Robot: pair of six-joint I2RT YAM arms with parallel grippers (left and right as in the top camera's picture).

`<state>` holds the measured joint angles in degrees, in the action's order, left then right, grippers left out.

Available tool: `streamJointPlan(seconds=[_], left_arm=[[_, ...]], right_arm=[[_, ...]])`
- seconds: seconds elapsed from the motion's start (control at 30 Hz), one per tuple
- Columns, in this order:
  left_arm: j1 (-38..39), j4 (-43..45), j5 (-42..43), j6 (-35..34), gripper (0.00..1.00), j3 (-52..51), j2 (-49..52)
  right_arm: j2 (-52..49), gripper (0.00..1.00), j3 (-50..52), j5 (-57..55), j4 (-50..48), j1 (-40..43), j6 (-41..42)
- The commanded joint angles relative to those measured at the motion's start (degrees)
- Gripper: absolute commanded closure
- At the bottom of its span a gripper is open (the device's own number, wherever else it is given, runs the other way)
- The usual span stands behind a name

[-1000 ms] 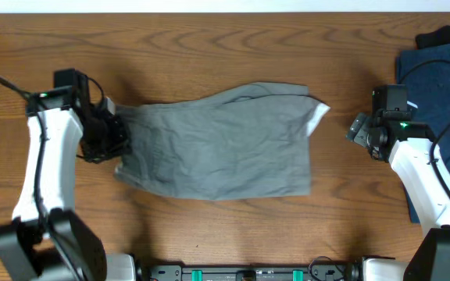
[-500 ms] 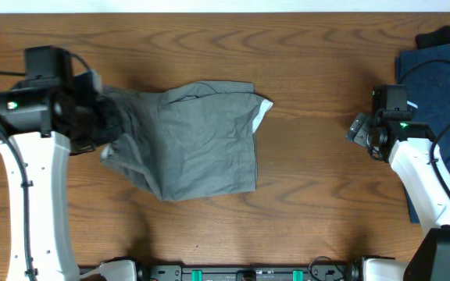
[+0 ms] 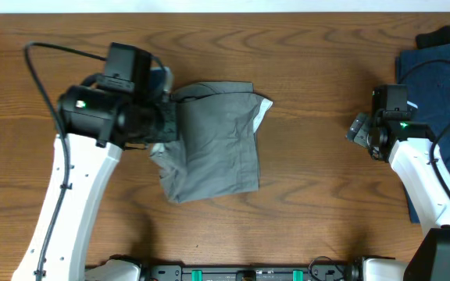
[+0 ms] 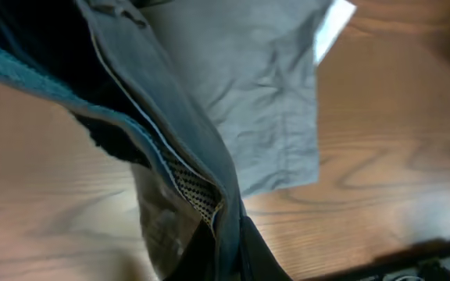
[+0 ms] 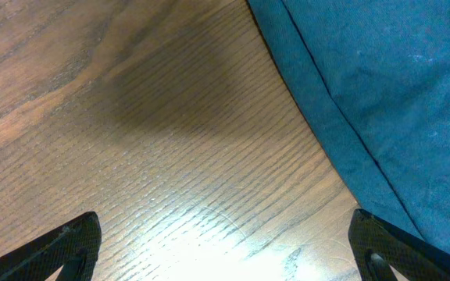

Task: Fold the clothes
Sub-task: 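Lift the left hem and fold it rightward over the shorts, then lower the folded half onto the shorts with the left gripper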

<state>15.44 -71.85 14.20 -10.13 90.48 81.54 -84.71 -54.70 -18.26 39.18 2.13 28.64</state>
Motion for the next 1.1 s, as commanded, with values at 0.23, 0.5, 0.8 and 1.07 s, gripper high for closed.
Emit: streamJointPlan(seconds=[0.23,0.5,0.8,1.07], left_arm=[[6.54,2.73,0.09,-2.36,0.94,-2.93,3.32],[11.56,8.02,0.13,-2.40,0.94,-4.92,8.94],[15.02,13.90,0.13,-2.43,0.94,-4.92,10.80],[17.07,15.45,1.42,-2.43,0.94,-4.94,17.35]], right_arm=[[0.37,0.01,-0.79,-0.98,0.04,0.17,-0.42],[0.37,0.01,-0.79,-0.98,0.11,0.15,-0.42],[0.37,0.01,-0.79,-0.96,0.11,0.15,-0.42],[0.37,0.01,-0.79,-0.96,0.11,0.15,-0.42]])
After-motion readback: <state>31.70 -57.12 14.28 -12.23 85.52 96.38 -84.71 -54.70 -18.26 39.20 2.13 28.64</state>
